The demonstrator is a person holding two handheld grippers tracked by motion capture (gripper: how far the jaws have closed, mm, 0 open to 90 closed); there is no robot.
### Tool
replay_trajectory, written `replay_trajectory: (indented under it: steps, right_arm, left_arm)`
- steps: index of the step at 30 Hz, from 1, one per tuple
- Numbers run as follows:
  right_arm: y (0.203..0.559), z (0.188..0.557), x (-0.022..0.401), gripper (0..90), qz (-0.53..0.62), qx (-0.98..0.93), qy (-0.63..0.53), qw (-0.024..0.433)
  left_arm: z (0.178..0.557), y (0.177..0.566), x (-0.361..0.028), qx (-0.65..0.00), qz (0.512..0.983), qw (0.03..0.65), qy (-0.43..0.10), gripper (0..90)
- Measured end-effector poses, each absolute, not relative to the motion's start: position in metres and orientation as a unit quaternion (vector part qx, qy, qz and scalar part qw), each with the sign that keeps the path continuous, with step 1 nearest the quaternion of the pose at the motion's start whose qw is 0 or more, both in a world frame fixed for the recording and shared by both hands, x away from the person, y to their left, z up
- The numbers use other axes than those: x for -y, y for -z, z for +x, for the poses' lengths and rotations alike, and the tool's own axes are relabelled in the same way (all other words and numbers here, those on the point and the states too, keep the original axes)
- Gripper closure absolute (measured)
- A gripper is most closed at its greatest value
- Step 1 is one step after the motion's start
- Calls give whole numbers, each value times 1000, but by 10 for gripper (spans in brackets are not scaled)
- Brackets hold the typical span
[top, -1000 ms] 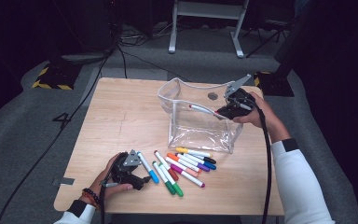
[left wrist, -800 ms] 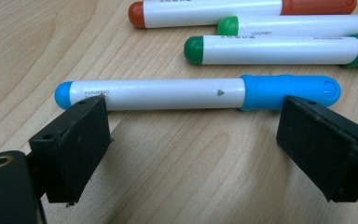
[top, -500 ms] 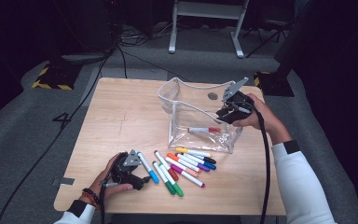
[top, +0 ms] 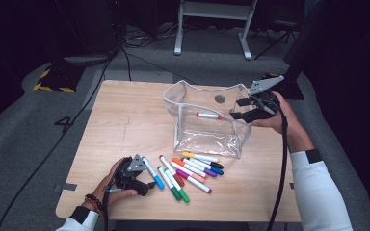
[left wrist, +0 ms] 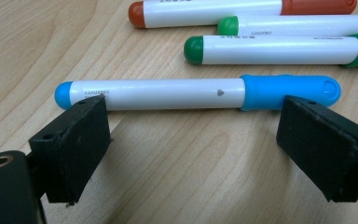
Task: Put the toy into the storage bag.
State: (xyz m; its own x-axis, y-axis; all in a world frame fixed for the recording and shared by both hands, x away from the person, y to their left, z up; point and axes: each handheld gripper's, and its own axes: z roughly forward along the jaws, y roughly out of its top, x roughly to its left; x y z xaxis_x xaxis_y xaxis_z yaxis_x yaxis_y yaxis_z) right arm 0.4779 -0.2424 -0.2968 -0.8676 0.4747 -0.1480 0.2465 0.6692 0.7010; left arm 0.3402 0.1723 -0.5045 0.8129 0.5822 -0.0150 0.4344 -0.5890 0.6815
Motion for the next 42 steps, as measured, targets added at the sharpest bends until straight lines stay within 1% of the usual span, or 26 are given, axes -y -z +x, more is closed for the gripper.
replay_trajectory:
  steps: [5,7,13,17,19,22,24,25,26,28,29,32,34,39,42]
  right_arm:
    - [285,460,255,378,211,-878,-391,178]
    - [283,450,261,397,212,-871,-402,186]
    - [288,415,279,416,218,-856,-416,218]
    - [300,393,288,422,210,-852,-427,218]
    - [308,383,292,424,206,-852,-433,211]
    - [324,372,297,429,209,-847,-446,203]
    - [337,365,296,431,211,-849,-438,208]
    - [344,363,295,436,209,-850,-439,202]
    - [351,362,294,439,208,-852,-439,193]
    - [366,358,289,447,207,-856,-434,190]
    - [372,357,287,452,203,-859,-435,180]
    - [391,356,275,469,192,-868,-426,170]
    - [402,358,264,487,184,-874,-420,160]
    - [428,365,229,494,161,-893,-401,127]
    - [442,374,209,492,153,-903,-382,123]
  left_arm:
    - [340,505,-172,-287,885,351,-105,100]
    - [340,504,-172,-286,885,350,-106,100]
    - [340,505,-172,-287,885,350,-106,100]
    - [340,505,-172,-287,885,351,-106,101]
    - [340,505,-172,-287,885,351,-106,100]
    - [340,505,-172,-287,885,351,-105,101]
    - [340,505,-172,-287,885,350,-105,100]
    - [340,505,-172,-287,885,351,-106,100]
    - [340,505,-172,-287,885,350,-105,100]
    - [340,505,-172,-287,885,351,-105,101]
    - [340,505,-172,-287,885,351,-105,101]
    - [340,505,-172,-287,885,350,-105,101]
    - [340,505,-172,-287,885,350,-105,100]
    - [340,505,-172,-287,885,351,-106,100]
    - [340,505,-172,-287,885,350,-106,101]
